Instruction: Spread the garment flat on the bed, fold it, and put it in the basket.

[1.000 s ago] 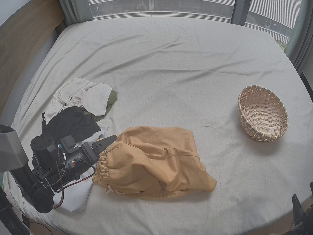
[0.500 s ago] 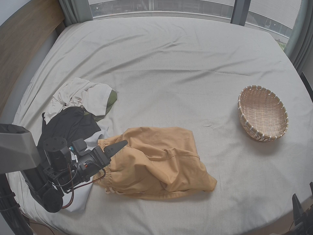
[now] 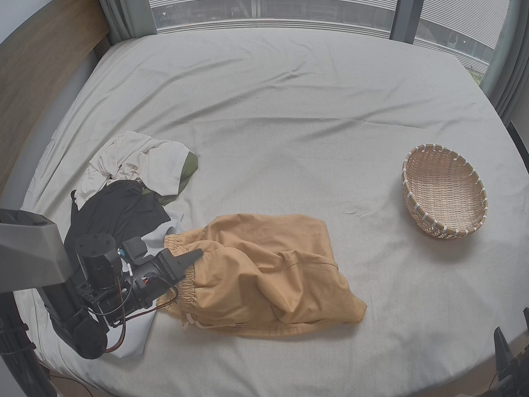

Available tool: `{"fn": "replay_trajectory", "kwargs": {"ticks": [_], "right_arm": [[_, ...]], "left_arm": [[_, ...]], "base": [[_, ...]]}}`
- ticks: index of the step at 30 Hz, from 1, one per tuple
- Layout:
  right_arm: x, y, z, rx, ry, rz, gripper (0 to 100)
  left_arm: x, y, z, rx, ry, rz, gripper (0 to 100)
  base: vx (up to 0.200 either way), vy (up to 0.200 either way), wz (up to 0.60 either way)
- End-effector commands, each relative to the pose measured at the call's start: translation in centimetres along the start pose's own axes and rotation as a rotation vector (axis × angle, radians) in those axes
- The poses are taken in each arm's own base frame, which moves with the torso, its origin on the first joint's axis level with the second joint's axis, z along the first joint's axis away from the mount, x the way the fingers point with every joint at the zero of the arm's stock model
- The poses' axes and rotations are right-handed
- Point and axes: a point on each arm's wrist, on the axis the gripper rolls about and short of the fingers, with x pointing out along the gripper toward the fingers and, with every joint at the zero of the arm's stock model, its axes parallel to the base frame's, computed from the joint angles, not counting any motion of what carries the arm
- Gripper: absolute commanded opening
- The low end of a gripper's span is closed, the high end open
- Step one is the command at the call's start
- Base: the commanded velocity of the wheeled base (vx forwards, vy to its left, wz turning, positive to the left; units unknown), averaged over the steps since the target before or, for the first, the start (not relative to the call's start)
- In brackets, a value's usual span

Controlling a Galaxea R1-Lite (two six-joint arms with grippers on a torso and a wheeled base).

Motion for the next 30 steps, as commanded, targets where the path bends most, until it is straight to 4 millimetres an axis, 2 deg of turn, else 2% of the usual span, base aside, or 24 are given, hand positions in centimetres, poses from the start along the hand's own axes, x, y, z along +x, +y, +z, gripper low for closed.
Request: {"fn": "replay_trajectory", "kwargs": {"ticks": [1, 7, 11, 20, 29, 30], "right_arm": [[0.0, 0.0, -0.5, 0.0, 0.003, 0.0, 100], [0.0, 0.0, -0.5, 0.0, 0.003, 0.0, 100], [0.0, 0.0, -0.5, -0.002, 0.003, 0.002, 100], [0.0, 0.0, -0.5, -0.026, 0.003, 0.003, 100], [0.0, 0.0, -0.3, -0.02, -0.015, 0.005, 100], [-0.4, 0.0, 1.3, -0.025, -0.107, 0.006, 100]], "left_arm": [[-1.0, -1.6, 1.1, 0.016, -0.045, -0.052, 0], [-3.1, -4.4, 2.6, 0.059, -0.114, -0.151, 0], [-3.9, -5.2, 3.0, 0.113, -0.131, -0.182, 0], [-5.4, -4.1, 1.1, 0.348, -0.037, -0.159, 0], [-5.5, -4.0, 1.0, 0.37, -0.033, -0.154, 0], [-5.5, -4.0, 1.0, 0.368, -0.034, -0.153, 0]], "base": [[0.0, 0.0, 0.0], [0.0, 0.0, 0.0], [0.0, 0.0, 0.0], [0.0, 0.0, 0.0], [0.0, 0.0, 0.0], [0.0, 0.0, 0.0]]}}
